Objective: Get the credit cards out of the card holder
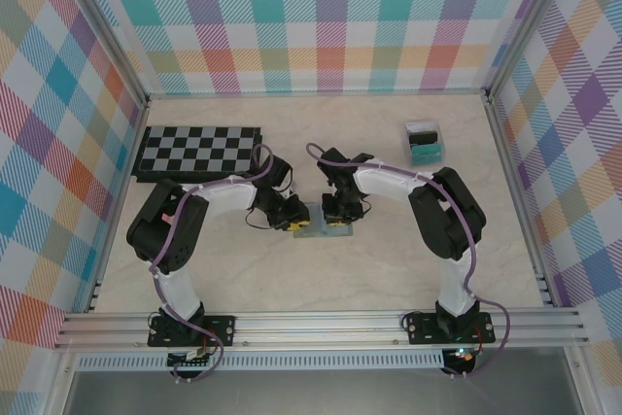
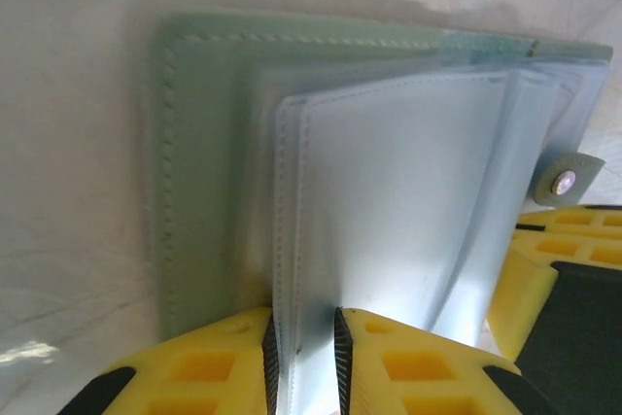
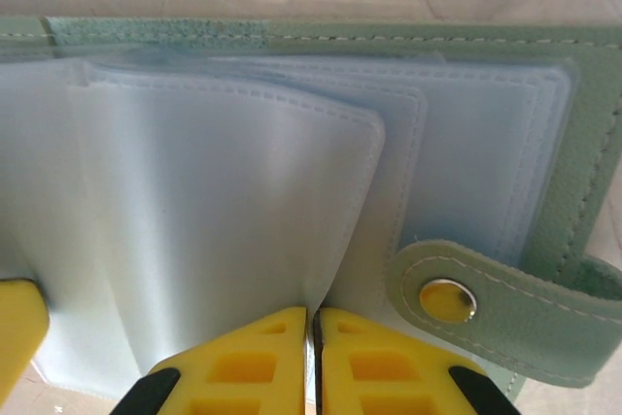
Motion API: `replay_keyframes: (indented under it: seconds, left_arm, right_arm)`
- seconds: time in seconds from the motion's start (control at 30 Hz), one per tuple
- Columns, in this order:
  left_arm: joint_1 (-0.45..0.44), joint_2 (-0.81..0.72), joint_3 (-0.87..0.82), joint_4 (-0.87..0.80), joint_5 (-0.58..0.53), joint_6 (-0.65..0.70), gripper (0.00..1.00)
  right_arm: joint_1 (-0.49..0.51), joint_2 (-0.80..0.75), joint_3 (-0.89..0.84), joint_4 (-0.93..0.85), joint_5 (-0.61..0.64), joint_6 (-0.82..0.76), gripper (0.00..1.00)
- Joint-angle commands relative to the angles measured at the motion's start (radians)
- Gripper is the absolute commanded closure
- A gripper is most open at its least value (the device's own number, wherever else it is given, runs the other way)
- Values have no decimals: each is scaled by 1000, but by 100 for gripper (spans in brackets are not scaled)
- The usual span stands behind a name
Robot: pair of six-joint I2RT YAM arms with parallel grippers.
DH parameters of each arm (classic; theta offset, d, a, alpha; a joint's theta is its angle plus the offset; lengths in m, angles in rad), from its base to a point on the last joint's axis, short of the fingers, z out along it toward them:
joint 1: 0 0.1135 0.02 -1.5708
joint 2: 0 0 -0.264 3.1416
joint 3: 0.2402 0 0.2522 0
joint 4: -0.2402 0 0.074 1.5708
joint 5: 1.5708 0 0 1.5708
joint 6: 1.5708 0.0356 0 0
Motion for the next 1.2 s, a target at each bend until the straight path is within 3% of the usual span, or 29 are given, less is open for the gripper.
replay_keyframes:
  seconds: [0.0,0.23,0.47,0.7,0.9,1.17]
  left_arm:
    - [-20,7,26,32,55,16,78]
    - [-20,-22,20,44,57,21,84]
    - [-19,-55,23,-14,-10,50,100]
    - [-5,-102,74,-224,-133,157,100]
    - [0,-114,100,-245,-105,168,100]
    - [-6,-108,80,-86,91,79,66]
  right_arm:
    - [9,36,-21,6,-18,14,89]
    - [9,26,-21,9,-21,14,89]
    - [10,-51,-24,2,-12,25,88]
    - [9,-203,-101,67,-81,36,64]
    - [8,-254,-106,57,-59,51,55]
    - [6,-304,-122,53,31,105,52]
